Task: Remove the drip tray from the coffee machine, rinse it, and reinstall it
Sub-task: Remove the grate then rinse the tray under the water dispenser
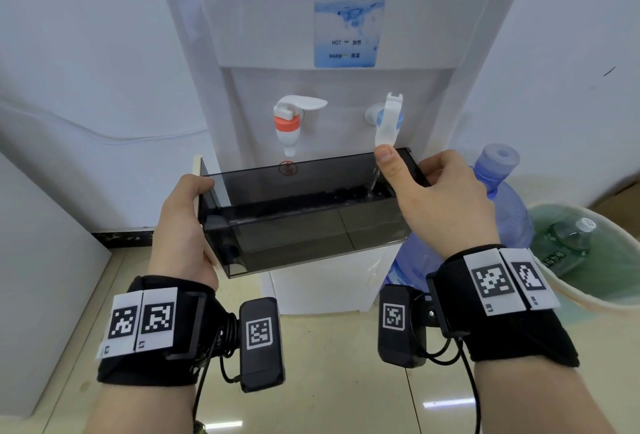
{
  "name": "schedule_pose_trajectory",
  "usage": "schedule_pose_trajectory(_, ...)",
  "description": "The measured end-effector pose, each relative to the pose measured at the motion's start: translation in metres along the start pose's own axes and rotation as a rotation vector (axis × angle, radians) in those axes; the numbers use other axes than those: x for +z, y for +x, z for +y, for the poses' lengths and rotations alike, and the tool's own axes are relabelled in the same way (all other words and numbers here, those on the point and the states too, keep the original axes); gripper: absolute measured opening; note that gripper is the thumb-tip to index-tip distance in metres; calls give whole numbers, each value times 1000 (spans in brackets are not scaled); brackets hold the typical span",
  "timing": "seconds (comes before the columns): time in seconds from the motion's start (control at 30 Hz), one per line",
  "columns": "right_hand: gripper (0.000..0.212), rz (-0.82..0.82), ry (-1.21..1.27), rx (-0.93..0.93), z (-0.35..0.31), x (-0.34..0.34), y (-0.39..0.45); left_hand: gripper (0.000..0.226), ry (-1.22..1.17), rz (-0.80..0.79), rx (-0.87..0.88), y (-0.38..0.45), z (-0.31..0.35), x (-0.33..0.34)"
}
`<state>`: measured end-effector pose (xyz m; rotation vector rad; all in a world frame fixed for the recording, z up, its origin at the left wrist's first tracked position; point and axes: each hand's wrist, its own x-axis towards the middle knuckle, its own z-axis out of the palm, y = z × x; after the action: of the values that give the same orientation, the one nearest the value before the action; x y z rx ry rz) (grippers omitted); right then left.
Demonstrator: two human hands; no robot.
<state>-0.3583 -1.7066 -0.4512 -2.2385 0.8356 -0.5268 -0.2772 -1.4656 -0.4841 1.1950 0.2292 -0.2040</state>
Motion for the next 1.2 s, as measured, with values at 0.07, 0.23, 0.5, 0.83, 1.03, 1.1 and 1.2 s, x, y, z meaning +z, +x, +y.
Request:
schedule_pose_trajectory(0.07,82,-2,-3,1,1,-1,0,27,0,1,-3,0,-1,1)
schedule_pose_trajectory(0.23,78,1,1,1,1,-2,1,21,-2,-8,-11,-1,-1,3)
schedule_pose_trajectory(0.5,77,3,5,5,2,-2,1,32,-5,-20,-14,-2,-1,5)
schedule_pose_trajectory(0.83,79,15,3,13,3,-5,2,22,-5,-21,-19,-3,-4,6)
schedule_pose_trajectory(1.03,78,11,2,18,4,-5,0,20,-6,-18,-28,-3,-4,5)
schedule_pose_trajectory(1.1,78,12,0,18,4,-5,0,20,-7,-14,-29,-3,-4,6)
schedule_pose_trajectory(1.2,79,13,-8,16,4,-6,-1,20,-6,-14,-31,-4,-5,5)
